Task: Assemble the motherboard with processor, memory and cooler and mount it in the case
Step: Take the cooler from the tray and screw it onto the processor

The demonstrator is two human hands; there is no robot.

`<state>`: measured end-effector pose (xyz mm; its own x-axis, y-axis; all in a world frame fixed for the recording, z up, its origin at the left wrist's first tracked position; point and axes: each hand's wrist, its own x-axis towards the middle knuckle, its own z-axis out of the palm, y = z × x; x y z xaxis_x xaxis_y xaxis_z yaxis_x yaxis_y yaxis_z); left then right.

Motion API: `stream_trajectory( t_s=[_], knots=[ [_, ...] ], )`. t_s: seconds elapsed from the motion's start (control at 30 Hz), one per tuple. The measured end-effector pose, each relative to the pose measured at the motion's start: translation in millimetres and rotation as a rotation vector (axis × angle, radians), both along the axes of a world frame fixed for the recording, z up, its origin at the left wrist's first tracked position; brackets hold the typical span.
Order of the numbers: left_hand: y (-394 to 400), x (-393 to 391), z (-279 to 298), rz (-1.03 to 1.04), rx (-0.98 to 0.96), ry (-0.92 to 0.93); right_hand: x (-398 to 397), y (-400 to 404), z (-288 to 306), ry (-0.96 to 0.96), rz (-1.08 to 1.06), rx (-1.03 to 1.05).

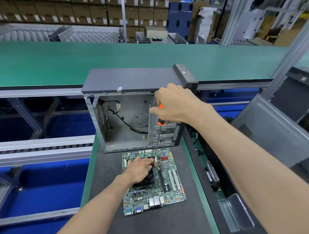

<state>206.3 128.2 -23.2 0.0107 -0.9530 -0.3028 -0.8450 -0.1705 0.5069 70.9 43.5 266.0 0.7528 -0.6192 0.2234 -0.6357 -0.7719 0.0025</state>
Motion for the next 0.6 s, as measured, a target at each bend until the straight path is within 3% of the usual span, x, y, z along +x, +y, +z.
stream_trajectory(
  t_s=[0.13, 0.33, 0.5, 0.6],
  knots=[
    [-0.2, -0.4, 0.0, -0.001, -0.004, 0.005, -0.1, -0.2, 5.1, 0.014, 0.072, 0.224],
    [-1.6, 0.3, -1.3, 0.000, 0.014, -0.001, 4.5, 0.1, 1.4, 0.066, -0.026, -0.039],
    [-5.1, 0.4, -1.0, 0.001, 0.049, -0.034, 0.3, -2.2, 6.0, 0.035, 0.084, 0.250],
    [-6.6, 0.2, -1.5, -0.011, 0.076, -0.054, 0.5, -4.1, 0.2, 0.010, 0.029, 0.118]
  ],
)
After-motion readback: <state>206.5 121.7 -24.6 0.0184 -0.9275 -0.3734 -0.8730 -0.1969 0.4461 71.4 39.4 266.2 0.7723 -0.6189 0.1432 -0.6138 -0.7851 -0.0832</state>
